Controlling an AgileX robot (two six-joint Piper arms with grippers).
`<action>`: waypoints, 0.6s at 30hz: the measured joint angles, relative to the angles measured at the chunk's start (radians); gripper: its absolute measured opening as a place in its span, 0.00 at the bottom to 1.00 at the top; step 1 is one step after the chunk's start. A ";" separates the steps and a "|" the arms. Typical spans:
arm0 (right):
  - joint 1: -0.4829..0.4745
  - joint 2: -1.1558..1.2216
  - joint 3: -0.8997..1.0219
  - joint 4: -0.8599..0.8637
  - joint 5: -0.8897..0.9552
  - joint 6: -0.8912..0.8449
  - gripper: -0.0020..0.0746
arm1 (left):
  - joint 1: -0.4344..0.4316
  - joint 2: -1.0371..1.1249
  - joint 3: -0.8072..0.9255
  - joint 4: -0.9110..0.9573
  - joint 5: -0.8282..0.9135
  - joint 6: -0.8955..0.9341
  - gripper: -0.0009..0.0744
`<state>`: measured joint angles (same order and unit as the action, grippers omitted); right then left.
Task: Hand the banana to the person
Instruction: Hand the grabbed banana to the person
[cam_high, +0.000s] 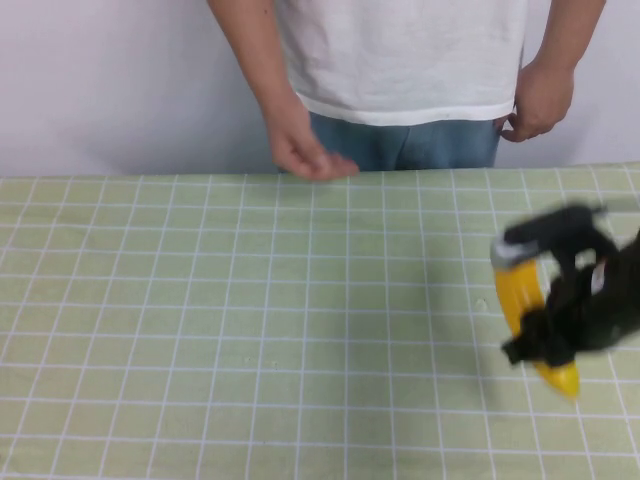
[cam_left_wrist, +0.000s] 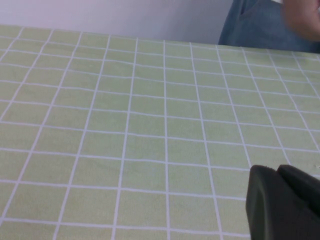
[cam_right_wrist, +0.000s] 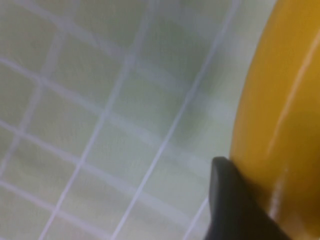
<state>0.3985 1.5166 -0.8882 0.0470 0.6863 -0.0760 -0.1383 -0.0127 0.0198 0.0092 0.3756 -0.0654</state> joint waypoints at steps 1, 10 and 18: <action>0.000 -0.014 -0.023 -0.002 0.005 -0.033 0.35 | 0.000 0.000 0.000 0.000 0.000 0.000 0.01; 0.008 -0.034 -0.337 0.189 0.128 -0.176 0.35 | 0.000 0.000 0.000 0.000 0.000 0.000 0.01; 0.135 0.089 -0.605 0.331 0.297 -0.197 0.35 | 0.000 0.000 0.000 0.000 0.000 0.000 0.01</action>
<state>0.5336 1.6055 -1.4935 0.3777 0.9833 -0.2728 -0.1383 -0.0127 0.0198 0.0092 0.3756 -0.0654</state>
